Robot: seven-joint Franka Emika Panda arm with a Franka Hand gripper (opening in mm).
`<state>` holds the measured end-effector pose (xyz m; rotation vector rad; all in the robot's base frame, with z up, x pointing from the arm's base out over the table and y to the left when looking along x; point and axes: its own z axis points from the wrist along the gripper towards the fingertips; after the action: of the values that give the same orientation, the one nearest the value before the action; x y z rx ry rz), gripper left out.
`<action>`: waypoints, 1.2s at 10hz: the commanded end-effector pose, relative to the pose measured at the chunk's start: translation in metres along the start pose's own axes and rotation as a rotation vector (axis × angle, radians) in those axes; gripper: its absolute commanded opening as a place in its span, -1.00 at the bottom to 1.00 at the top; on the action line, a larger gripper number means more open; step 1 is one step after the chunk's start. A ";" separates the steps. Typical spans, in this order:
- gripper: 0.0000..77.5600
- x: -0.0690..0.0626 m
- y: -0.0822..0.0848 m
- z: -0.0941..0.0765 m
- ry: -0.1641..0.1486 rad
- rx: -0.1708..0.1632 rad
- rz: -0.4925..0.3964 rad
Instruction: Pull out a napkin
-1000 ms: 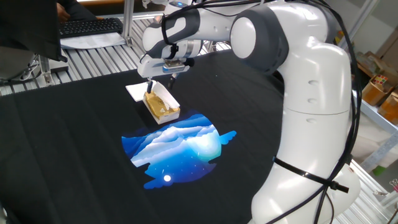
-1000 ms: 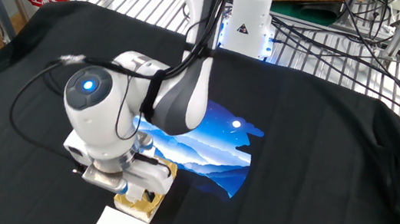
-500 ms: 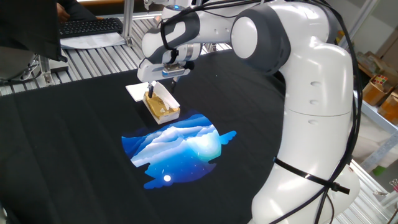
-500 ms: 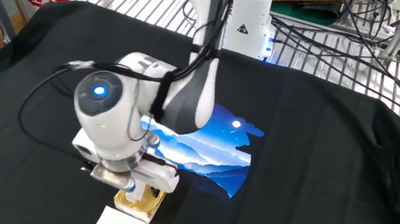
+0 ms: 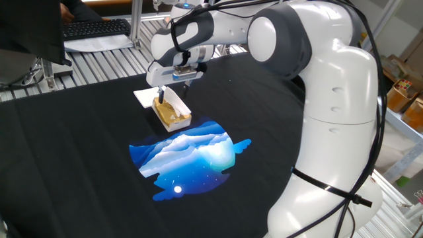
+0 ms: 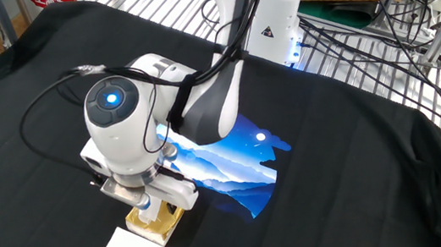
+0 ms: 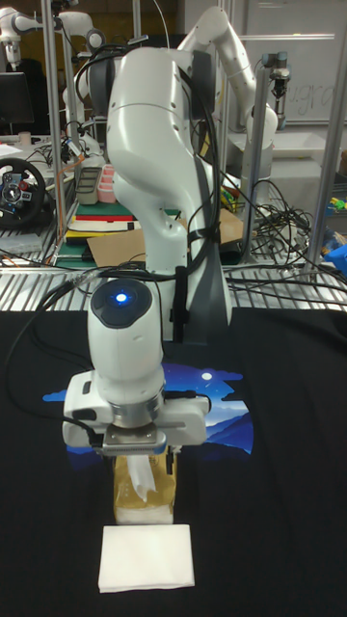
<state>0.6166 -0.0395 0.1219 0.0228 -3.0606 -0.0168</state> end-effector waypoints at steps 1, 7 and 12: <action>1.00 -0.001 -0.002 -0.001 0.009 0.016 0.006; 1.00 -0.001 -0.003 -0.001 0.034 0.012 -0.001; 1.00 -0.001 -0.005 0.002 0.039 0.013 -0.008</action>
<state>0.6165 -0.0442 0.1188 0.0354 -3.0188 0.0018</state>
